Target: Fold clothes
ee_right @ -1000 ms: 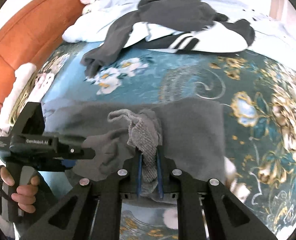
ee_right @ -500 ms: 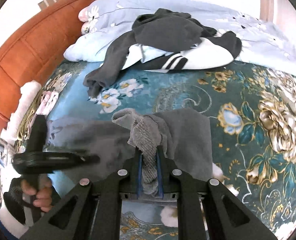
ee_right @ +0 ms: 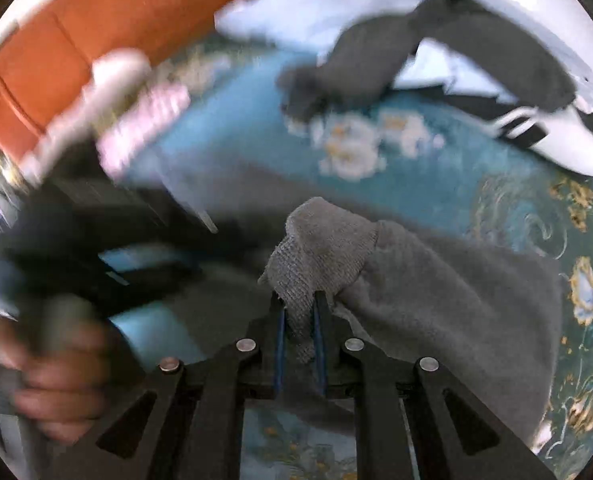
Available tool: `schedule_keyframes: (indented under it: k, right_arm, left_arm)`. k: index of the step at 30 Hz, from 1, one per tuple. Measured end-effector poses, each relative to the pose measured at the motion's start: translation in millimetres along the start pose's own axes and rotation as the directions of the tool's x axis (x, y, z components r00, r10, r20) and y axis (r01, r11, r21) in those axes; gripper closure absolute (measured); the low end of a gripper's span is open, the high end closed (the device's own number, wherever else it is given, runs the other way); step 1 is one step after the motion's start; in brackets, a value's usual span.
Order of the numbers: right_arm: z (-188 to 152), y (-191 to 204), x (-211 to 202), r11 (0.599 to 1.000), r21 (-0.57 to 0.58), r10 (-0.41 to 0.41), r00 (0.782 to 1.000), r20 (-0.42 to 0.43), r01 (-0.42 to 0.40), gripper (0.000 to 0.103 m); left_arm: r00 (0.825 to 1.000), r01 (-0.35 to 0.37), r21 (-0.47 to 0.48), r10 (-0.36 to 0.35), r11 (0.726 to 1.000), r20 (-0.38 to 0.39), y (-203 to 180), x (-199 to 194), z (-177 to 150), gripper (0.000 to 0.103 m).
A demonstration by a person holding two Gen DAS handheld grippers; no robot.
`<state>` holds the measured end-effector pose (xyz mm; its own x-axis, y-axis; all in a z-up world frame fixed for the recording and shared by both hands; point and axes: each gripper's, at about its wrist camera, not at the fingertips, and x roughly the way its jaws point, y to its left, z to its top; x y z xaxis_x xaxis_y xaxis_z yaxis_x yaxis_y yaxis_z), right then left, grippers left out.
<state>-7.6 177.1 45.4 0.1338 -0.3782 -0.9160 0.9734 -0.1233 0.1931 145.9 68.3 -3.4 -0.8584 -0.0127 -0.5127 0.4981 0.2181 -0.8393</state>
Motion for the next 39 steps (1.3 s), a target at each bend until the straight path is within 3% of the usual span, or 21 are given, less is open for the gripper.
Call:
schedule_keyframes:
  k: [3, 5, 8, 10, 14, 18, 20, 22, 25, 28, 31, 33, 34, 35, 36, 39]
  right_arm:
    - [-8, 4, 14, 1.000, -0.030, 0.008, 0.999, -0.051, -0.009, 0.086]
    - [-13, 4, 9, 0.998, -0.053, 0.021, 0.998, -0.053, -0.024, 0.072]
    - [-20, -10, -11, 0.997, -0.033, 0.068, 0.997, -0.045, -0.069, 0.069]
    - [-24, -31, -29, 0.999, 0.008, 0.035, 0.999, -0.008, -0.035, 0.069]
    - [-36, -88, -67, 0.985, 0.164, -0.067, 0.995, 0.074, 0.054, 0.069]
    - [-59, -141, -69, 0.930, 0.354, -0.124, 0.991, 0.051, 0.098, 0.069]
    - [-75, -154, -50, 0.907, 0.404, -0.124, 0.992, -0.012, 0.118, 0.069]
    - [-86, -159, -33, 0.892, 0.431, -0.121, 0.990, -0.067, 0.138, 0.069]
    - [-90, -157, -34, 0.882, 0.451, -0.132, 0.990, -0.046, 0.138, 0.069]
    - [-83, -157, -47, 0.885, 0.454, -0.120, 0.993, -0.001, 0.107, 0.069]
    - [-76, -157, -56, 0.897, 0.430, -0.129, 0.991, 0.026, 0.105, 0.069]
    - [-74, -154, -59, 0.902, 0.416, -0.140, 0.990, 0.028, 0.116, 0.069]
    - [-75, -154, -58, 0.902, 0.416, -0.136, 0.990, 0.025, 0.113, 0.069]
    - [-75, -154, -58, 0.902, 0.418, -0.130, 0.991, 0.022, 0.109, 0.069]
    - [-76, -153, -56, 0.901, 0.420, -0.124, 0.992, 0.018, 0.105, 0.069]
    - [-77, -150, -49, 0.900, 0.424, -0.118, 0.993, 0.008, 0.103, 0.069]
  left_arm:
    - [1.000, -0.001, 0.022, 0.001, 1.000, -0.023, -3, 2, 0, 0.086]
    - [0.999, 0.006, 0.045, -0.004, 0.999, -0.042, -5, 1, -2, 0.085]
    - [0.994, 0.048, 0.103, -0.037, 0.994, -0.101, -16, 6, -6, 0.085]
    - [0.990, 0.046, 0.152, -0.025, 0.987, -0.139, -25, 14, -10, 0.084]
    - [0.973, -0.085, 0.237, 0.132, 0.968, -0.192, -33, 38, -19, 0.074]
    - [0.929, -0.238, 0.208, 0.285, 0.949, -0.236, -17, 63, -17, 0.074]
    - [0.919, -0.262, 0.165, 0.298, 0.951, -0.257, -7, 67, -15, 0.074]
    - [0.925, -0.246, 0.148, 0.278, 0.958, -0.259, -5, 66, -14, 0.074]
    - [0.946, -0.193, 0.200, 0.236, 0.961, -0.222, -18, 54, -19, 0.074]
    - [0.986, -0.064, 0.242, 0.099, 0.968, -0.136, -38, 23, -19, 0.074]
    - [1.000, 0.003, 0.287, -0.005, 0.958, 0.009, -57, -35, -3, 0.072]
    - [0.993, 0.002, 0.302, -0.037, 0.953, 0.112, -50, -92, 13, 0.058]
    - [0.985, 0.000, 0.308, -0.053, 0.951, 0.163, -46, -120, 21, 0.043]
    - [0.975, -0.003, 0.314, -0.068, 0.949, 0.214, -42, -149, 29, 0.036]
    - [0.961, -0.005, 0.320, -0.083, 0.947, 0.263, -38, -177, 38, 0.035]
    - [0.942, -0.130, 0.237, 0.045, 0.963, 0.333, 7, -212, 57, 0.035]
